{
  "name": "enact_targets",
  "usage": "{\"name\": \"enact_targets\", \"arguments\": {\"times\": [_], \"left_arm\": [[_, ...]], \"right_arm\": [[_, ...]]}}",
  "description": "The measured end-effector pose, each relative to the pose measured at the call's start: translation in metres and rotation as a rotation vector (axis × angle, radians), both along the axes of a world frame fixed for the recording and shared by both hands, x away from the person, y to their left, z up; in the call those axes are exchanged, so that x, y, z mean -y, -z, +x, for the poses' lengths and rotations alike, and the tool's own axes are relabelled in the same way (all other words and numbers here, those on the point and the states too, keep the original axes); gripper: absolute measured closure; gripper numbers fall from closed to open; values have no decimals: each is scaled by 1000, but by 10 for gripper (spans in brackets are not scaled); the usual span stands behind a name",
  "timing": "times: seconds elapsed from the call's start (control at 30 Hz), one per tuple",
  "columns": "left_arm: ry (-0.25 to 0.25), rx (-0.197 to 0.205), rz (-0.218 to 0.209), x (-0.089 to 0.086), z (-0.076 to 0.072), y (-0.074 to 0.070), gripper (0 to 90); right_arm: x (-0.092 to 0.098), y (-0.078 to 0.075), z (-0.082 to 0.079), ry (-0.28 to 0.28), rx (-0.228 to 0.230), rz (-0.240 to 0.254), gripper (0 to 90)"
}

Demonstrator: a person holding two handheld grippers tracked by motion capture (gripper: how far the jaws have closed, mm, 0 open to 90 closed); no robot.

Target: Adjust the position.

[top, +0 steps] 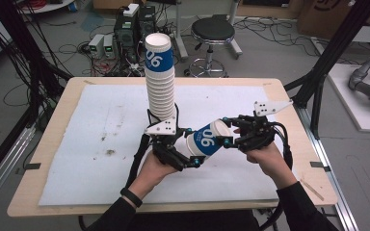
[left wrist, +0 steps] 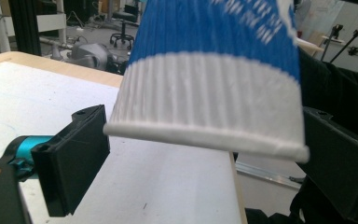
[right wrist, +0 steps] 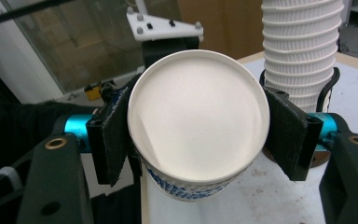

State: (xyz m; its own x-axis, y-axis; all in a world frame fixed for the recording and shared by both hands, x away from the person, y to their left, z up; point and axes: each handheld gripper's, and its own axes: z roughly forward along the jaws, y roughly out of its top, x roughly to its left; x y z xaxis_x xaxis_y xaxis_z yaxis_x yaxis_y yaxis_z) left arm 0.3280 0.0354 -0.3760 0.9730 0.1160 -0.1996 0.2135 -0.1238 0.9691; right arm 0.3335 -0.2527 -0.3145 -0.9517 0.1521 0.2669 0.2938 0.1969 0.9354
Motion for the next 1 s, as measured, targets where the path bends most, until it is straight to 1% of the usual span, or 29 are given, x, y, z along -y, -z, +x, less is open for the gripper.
{"name": "enact_targets", "arguments": {"times": [0.07, 0.1, 0.13, 0.17, 0.23, 0.27, 0.33, 0.4, 0.47, 0.6, 0.67, 0.73, 0.83, 0.93, 1.0], "left_arm": [[3, -3, -7, 0, 0, 0, 64], [0, 4, -7, 0, 0, 0, 64], [1, 2, -10, -1, 0, 0, 67], [14, 2, -22, -3, 1, -1, 146], [14, 9, -20, -5, 1, -2, 149], [16, 7, -27, -5, 1, -2, 157], [16, 13, -22, -7, 1, -4, 171], [16, 12, -27, -9, 1, -5, 182], [16, 10, -29, -11, 1, -6, 184], [18, 22, -24, -15, 1, -10, 189], [15, 29, -13, -17, 1, -13, 190], [12, 30, -11, -19, 1, -14, 190], [9, 30, 1, -21, 1, -16, 191], [9, 36, 4, -22, 2, -17, 192], [7, 35, 2, -22, 2, -17, 193]], "right_arm": [[0, 1, 0, -2, -4, 9, 303], [0, 1, 0, -3, -2, 6, 303], [0, 1, 0, -3, 2, 3, 303], [0, 2, 0, 1, -2, 9, 303], [0, 2, 0, -1, -2, 11, 303], [0, 1, -1, -2, 0, 11, 304], [0, 1, -1, -6, 4, 11, 305], [0, 2, 0, -13, 2, 7, 305], [1, 2, 0, -15, 0, 8, 305], [0, 2, 1, -27, -2, 7, 304], [0, 2, 0, -23, 5, 1, 303], [0, 2, 0, -22, 11, -4, 303], [-1, 2, 0, -18, 10, -20, 302], [-2, 2, 0, -18, 8, -25, 302], [-2, 3, 0, -13, 15, -32, 301]]}}
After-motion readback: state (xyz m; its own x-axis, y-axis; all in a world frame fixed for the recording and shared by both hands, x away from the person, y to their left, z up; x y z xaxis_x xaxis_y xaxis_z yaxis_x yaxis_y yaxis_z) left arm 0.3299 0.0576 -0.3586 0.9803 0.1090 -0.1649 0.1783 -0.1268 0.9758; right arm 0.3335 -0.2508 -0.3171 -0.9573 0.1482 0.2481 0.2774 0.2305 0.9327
